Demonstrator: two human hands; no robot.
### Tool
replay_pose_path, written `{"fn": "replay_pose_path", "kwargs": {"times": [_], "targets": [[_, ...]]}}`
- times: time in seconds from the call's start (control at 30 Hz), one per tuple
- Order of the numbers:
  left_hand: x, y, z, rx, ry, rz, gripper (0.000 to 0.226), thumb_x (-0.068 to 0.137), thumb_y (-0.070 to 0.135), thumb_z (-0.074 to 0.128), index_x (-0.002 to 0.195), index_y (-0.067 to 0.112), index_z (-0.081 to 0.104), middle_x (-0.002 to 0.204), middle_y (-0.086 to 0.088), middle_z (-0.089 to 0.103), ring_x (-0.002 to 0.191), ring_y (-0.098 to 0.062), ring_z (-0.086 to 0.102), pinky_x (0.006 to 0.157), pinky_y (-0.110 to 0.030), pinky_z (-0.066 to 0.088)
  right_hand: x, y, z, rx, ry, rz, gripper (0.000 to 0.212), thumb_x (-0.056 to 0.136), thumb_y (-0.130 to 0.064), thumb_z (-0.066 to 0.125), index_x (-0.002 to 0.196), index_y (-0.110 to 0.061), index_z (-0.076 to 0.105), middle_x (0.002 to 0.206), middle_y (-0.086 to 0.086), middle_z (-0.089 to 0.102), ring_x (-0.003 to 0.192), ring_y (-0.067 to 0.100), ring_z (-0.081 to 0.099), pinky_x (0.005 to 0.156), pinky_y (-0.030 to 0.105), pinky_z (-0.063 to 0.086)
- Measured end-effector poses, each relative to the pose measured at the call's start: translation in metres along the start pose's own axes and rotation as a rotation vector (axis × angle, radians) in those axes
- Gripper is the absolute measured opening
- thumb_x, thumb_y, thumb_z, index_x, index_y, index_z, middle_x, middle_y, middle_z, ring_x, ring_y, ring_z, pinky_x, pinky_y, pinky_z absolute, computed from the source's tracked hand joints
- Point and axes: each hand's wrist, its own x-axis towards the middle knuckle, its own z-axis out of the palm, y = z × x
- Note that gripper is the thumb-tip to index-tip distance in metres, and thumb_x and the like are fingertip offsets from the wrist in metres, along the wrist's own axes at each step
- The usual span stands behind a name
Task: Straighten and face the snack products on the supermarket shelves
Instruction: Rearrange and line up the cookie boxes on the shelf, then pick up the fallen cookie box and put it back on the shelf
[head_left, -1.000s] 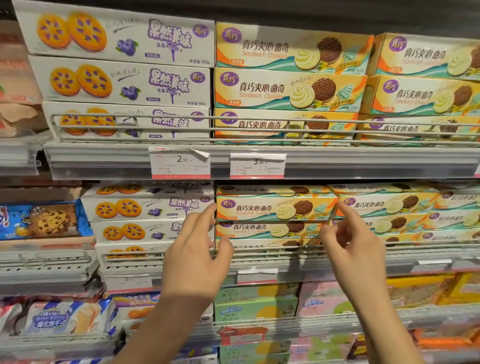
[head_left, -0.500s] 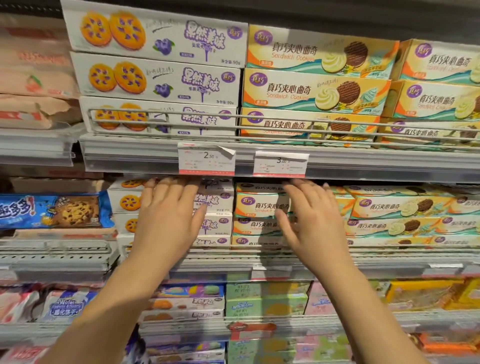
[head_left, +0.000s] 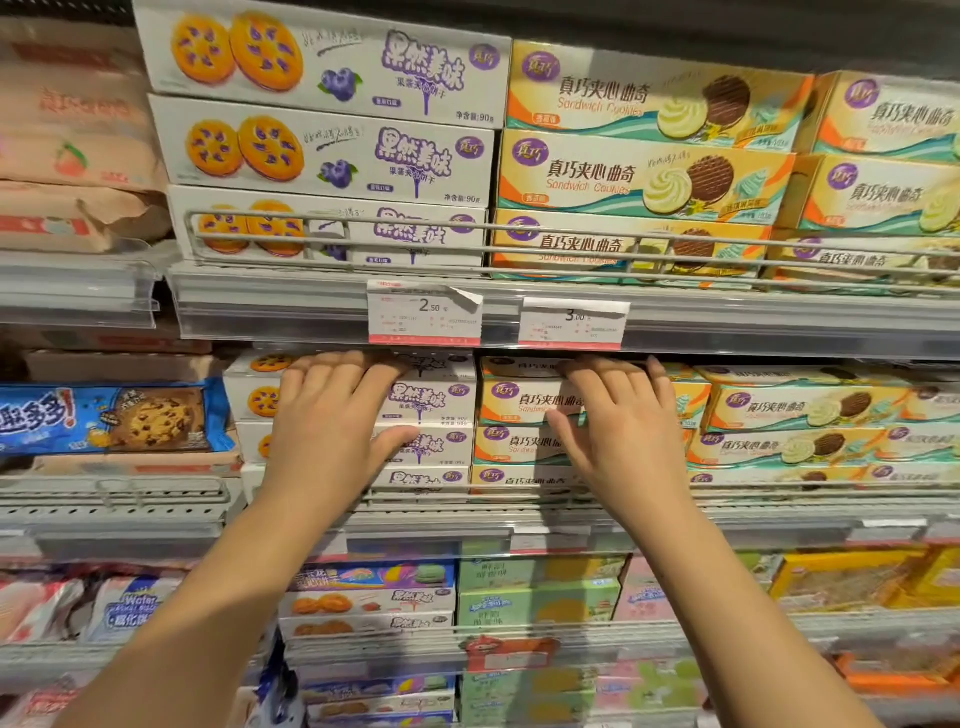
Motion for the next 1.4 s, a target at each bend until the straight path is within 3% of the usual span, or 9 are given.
{"fn": "replay_pose_path", "kwargs": {"times": [0.13,0.27,0.4,0.57,0.63,0.73,0.9,1.17,1.4], "targets": [[-0.002,-0.002,0.003,-0.037,0.062,0.007,0.059,0.073,0.051,0.084,0.115,0.016,0.061,0.102,-0.013,0.062,0.099,-0.037,0.054,0.085,-0.048,0.035,0.002,-0.002,0.003,-0.008,0.018,0.013,0.037,0.095,-0.044,0.062,0.12,-0.016,0.065,0.116,0.008,0.068,0.111,0.032,0.061,0.115,0.055,0.034],[-0.002,-0.003,0.003,-0.056,0.059,0.009,0.057,0.077,0.062,0.064,0.115,0.02,0.058,0.102,-0.01,0.061,0.099,-0.035,0.053,0.084,-0.047,0.033,0.002,-0.004,0.008,0.006,0.029,0.019,0.038,0.095,-0.043,0.063,0.12,-0.015,0.065,0.117,0.01,0.068,0.112,0.034,0.061,0.114,0.056,0.034],[-0.001,0.001,-0.001,-0.043,0.017,-0.012,0.06,0.072,0.048,0.086,0.115,0.018,0.058,0.101,-0.013,0.061,0.098,-0.038,0.055,0.085,-0.049,0.036,0.002,-0.002,0.007,0.012,0.008,-0.002,0.041,0.095,-0.044,0.06,0.125,-0.016,0.063,0.122,0.01,0.067,0.116,0.033,0.06,0.116,0.056,0.032],[-0.014,0.011,-0.012,-0.037,0.047,0.032,0.054,0.084,0.036,0.077,0.128,0.01,0.059,0.121,-0.016,0.059,0.117,-0.041,0.052,0.107,-0.061,0.036,-0.02,-0.01,-0.009,0.158,0.113,-0.145,0.043,0.092,-0.023,0.063,0.133,-0.011,0.061,0.138,0.012,0.059,0.135,0.035,0.05,0.117,0.062,0.027],[-0.037,0.016,-0.015,-0.131,0.091,0.005,0.048,0.088,0.028,0.069,0.131,0.009,0.06,0.137,-0.014,0.055,0.129,-0.038,0.048,0.114,-0.056,0.033,-0.044,-0.025,-0.009,0.293,0.151,-0.251,0.037,0.09,-0.017,0.06,0.126,-0.008,0.066,0.132,0.013,0.063,0.127,0.034,0.057,0.115,0.06,0.032],[-0.089,0.021,-0.016,-0.267,0.027,-0.179,0.044,0.089,0.024,0.064,0.13,0.011,0.061,0.144,-0.006,0.052,0.133,-0.03,0.047,0.119,-0.032,0.024,-0.077,-0.059,0.012,0.415,0.003,-0.333,0.041,0.085,-0.016,0.06,0.124,-0.008,0.066,0.129,0.012,0.064,0.122,0.033,0.059,0.112,0.053,0.039],[-0.167,-0.009,-0.009,-0.188,-0.108,-0.256,0.048,0.092,0.031,0.057,0.132,0.006,0.061,0.143,-0.01,0.055,0.131,-0.033,0.05,0.112,-0.045,0.038,-0.103,-0.104,0.041,0.369,-0.24,-0.229,0.063,0.081,-0.024,0.065,0.141,-0.009,0.054,0.151,0.015,0.049,0.144,0.037,0.039,0.117,0.055,0.034],[-0.198,-0.118,-0.023,-0.18,-0.113,-0.432,0.056,0.089,0.017,0.069,0.141,0.008,0.053,0.155,-0.01,0.045,0.143,-0.033,0.038,0.118,-0.05,0.03,-0.102,-0.143,0.037,0.326,-0.178,-0.006,0.059,0.088,-0.029,0.051,0.141,-0.005,0.054,0.15,0.016,0.047,0.143,0.037,0.039,0.118,0.05,0.034],[-0.203,-0.199,-0.018,-0.129,-0.182,-0.222,0.073,0.086,0.031,0.055,0.154,0.01,0.037,0.165,-0.013,0.029,0.153,-0.035,0.023,0.122,-0.058,0.023,-0.097,-0.181,0.037,0.266,-0.126,0.198,0.063,0.086,-0.035,0.052,0.139,-0.001,0.053,0.141,0.021,0.048,0.134,0.04,0.044,0.11,0.052,0.043]]}}
